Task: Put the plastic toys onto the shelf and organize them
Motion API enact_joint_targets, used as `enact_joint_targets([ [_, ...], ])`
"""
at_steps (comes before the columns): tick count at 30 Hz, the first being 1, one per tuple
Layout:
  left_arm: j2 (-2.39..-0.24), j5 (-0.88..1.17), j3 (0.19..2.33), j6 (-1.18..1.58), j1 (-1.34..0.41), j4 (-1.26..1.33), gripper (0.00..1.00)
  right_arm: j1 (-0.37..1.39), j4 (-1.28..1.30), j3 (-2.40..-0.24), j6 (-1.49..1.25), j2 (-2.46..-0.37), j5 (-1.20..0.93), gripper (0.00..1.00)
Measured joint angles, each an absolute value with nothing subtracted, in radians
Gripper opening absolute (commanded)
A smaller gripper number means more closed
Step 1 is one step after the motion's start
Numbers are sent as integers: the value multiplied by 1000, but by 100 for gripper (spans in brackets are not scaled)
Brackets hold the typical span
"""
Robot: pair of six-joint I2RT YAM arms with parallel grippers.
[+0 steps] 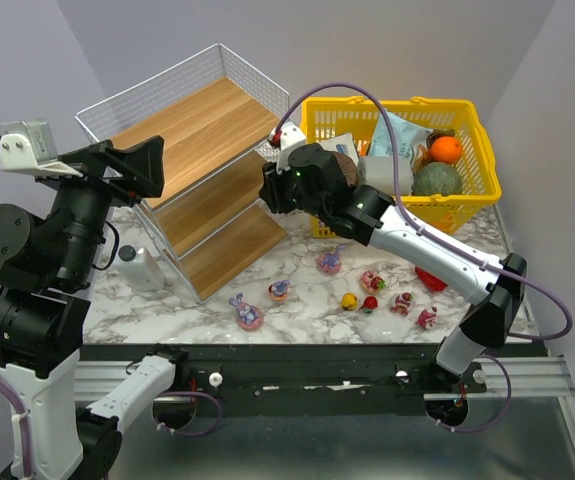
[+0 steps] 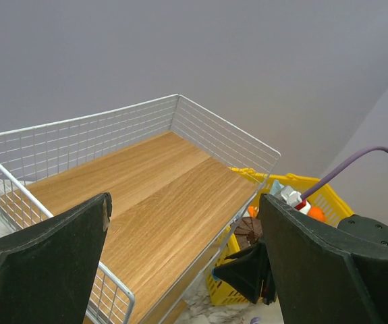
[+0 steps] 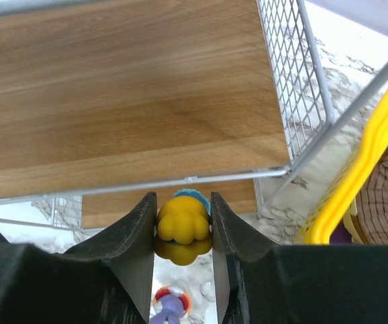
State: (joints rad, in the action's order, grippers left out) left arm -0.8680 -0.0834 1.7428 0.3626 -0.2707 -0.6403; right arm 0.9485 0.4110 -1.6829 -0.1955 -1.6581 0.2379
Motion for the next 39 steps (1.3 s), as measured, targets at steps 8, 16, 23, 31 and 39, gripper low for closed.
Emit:
enact_joint_targets([
  [8, -867, -97, 1744, 342, -271, -647, 99, 947, 356, -1685, -179, -1723, 238, 1],
  [16, -868, -101, 1744, 325, -271, -647, 99, 942, 301, -1699, -164, -1744, 239, 1],
  [23, -868, -120, 1743, 310, -271, -650, 99, 941, 262, -1699, -159, -1761, 239, 1],
  [31, -867, -131, 1742, 297, -271, -657, 99, 941, 241, -1718, -155, -1785, 242, 9],
  [39, -867, -143, 1739, 284, -271, -662, 99, 941, 193, -1737, -155, -1820, 252, 15],
])
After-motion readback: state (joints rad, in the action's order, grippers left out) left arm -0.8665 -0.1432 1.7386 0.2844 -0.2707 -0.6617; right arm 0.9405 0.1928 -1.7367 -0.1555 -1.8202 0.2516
